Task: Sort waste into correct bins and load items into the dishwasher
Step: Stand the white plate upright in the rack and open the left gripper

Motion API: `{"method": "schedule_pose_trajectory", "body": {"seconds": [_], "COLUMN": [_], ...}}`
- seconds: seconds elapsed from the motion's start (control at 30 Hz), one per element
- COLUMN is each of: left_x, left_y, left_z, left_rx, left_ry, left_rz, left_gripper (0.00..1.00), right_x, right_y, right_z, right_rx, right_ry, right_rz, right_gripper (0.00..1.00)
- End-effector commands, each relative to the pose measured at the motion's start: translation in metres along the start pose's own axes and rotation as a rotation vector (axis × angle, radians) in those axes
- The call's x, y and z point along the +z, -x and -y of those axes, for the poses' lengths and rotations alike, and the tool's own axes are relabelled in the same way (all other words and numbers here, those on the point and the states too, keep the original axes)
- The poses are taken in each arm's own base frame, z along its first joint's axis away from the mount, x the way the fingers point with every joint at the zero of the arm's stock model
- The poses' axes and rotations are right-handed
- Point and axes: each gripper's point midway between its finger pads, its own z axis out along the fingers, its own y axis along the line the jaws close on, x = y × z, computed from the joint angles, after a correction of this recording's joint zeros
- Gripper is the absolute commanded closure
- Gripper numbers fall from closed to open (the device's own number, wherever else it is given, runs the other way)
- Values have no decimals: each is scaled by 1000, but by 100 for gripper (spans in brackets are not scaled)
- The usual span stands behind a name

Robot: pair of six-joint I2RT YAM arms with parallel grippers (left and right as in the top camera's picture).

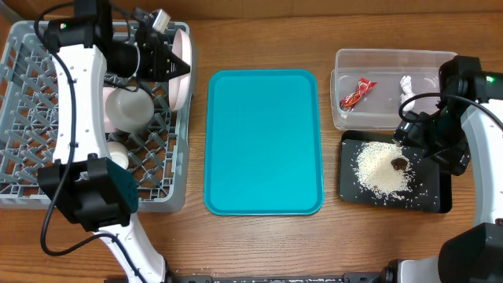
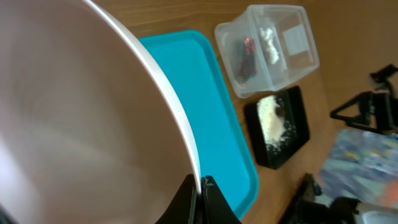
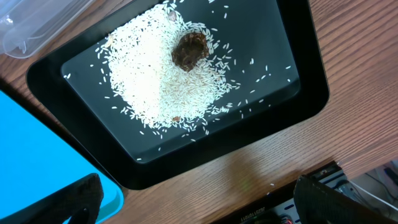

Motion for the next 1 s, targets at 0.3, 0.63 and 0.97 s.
{"method": "schedule_pose_trajectory", "body": {"seconds": [0.3, 0.63, 0.97], "left_x": [-3, -7, -76], "left_y": [-13, -31, -28], "left_z": [-13, -36, -35], "left_rx": [49, -40, -127], "left_ry": [-23, 131, 561], "left_rz": [1, -92, -12], "left_gripper": [96, 16, 0], "right_x": [-3, -3, -4], "right_y": [0, 1, -1], "right_z": [2, 2, -21], "right_rx": [1, 1, -108], "right_ry": [-4, -3, 121], "right_rz": [12, 15, -3], "right_gripper": [0, 0, 0]}}
